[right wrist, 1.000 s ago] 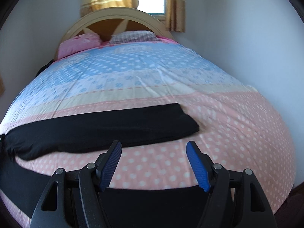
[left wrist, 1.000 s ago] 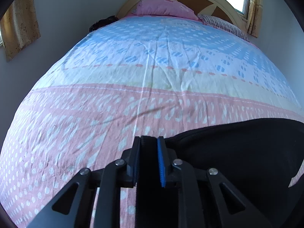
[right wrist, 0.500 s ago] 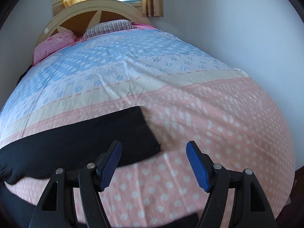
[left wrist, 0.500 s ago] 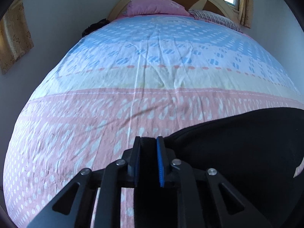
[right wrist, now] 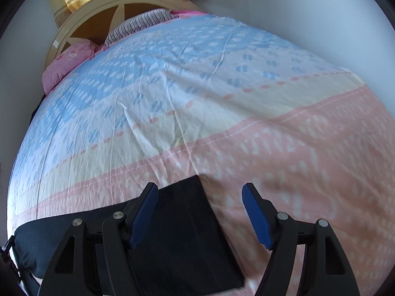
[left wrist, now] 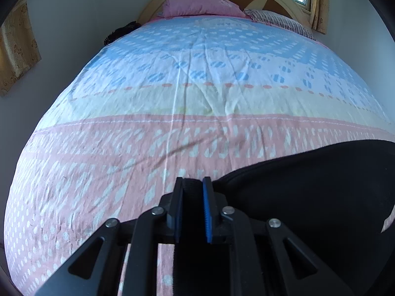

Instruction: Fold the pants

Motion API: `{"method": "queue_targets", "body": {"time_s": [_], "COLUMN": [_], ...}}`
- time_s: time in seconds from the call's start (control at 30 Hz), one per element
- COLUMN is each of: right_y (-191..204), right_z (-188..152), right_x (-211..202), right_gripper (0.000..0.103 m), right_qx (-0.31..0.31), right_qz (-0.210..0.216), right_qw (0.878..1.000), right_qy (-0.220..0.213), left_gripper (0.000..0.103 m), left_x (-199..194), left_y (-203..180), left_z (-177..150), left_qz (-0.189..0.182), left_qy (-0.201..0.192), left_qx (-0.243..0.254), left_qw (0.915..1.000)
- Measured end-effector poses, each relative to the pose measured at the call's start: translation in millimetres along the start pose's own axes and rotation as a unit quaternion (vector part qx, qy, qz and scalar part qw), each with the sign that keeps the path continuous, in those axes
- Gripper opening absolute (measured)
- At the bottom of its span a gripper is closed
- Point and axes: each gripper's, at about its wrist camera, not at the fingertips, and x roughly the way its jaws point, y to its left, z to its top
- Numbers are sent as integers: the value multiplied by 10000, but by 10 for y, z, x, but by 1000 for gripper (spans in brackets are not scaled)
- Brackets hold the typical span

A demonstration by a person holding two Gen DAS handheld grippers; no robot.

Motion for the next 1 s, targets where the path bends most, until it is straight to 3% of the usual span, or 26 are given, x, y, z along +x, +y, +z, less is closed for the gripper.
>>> {"method": "queue_targets", "body": {"time_s": [0.13,0.17,0.2,0.27,0.33,0.43,0.63,0.77,1.0], "right_y": [62,88,118,152,173,242,139,34,-156], "right_z": [-1,-14,-18,-18,-21,-59,-186,-375,-796], "right_x": [259,272,284,314,272,89,-501,-871,-1368], "right_gripper": [72,67,47,17,9,9,8,8,8], "right_qx": [-23,-93,-168,-231,-240,-468,-538,-604,-644], "right_qz": [181,176,195,301,451,466,801,1021,1244], "right_qw": [9993,9994,9992,9986,9981,9978,9928,9871,9803], "right_qy": [323,299,290,373,352,59,-703,-1079,-1389], "left_gripper": [15,15,15,15,15,13,13,13,12], "left_x": [3,5,8,9,8,-43,-479,-695,-1021], "left_y": [-6,9,24,43,45,42,182,268,319], "left_z": [15,16,20,28,39,47,22,-50,-281], "left_qz": [-62,-101,-126,-180,-215,-256,-623,-869,-1332], "left_qy": [31,41,65,86,71,-48,-801,-1036,-1480], "left_qx": [44,24,-18,-65,-50,-66,-339,-467,-690], "left_qw": [10000,9999,9999,9998,9997,9996,9943,9897,9776]}}
